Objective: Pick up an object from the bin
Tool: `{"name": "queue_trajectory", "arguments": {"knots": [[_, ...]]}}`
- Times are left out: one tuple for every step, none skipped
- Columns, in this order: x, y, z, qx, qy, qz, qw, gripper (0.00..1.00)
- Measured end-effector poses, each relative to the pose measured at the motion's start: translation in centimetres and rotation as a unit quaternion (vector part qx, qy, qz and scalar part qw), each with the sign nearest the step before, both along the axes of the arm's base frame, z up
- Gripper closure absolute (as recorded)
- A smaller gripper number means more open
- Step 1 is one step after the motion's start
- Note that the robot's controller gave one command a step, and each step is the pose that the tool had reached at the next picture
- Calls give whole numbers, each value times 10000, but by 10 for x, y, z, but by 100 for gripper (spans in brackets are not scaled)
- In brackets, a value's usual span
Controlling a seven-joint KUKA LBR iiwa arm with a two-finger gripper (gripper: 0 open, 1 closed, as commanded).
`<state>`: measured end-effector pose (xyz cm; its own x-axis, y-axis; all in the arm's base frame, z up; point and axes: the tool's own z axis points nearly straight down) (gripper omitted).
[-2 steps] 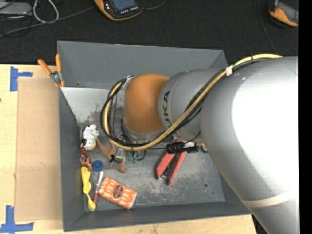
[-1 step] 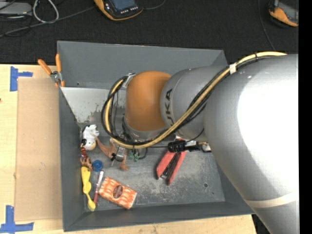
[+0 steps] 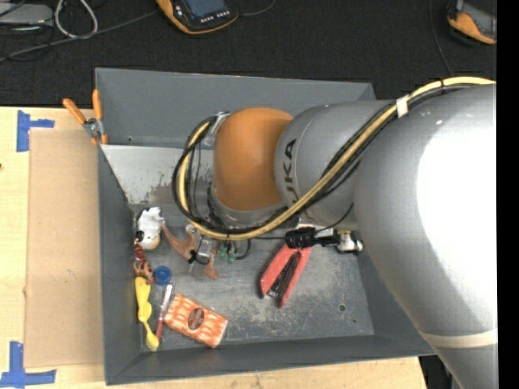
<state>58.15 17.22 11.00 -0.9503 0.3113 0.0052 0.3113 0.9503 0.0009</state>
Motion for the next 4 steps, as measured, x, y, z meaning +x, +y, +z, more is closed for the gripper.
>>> {"name": "queue_trajectory", "arguments": {"knots": [[1,0,39,2,-7,6,10000,100],[1,0,79,7,-17,11,10000,100],[2,0,99,13,-29,15,10000,100],[2,0,113,17,-34,17,10000,100]]}}
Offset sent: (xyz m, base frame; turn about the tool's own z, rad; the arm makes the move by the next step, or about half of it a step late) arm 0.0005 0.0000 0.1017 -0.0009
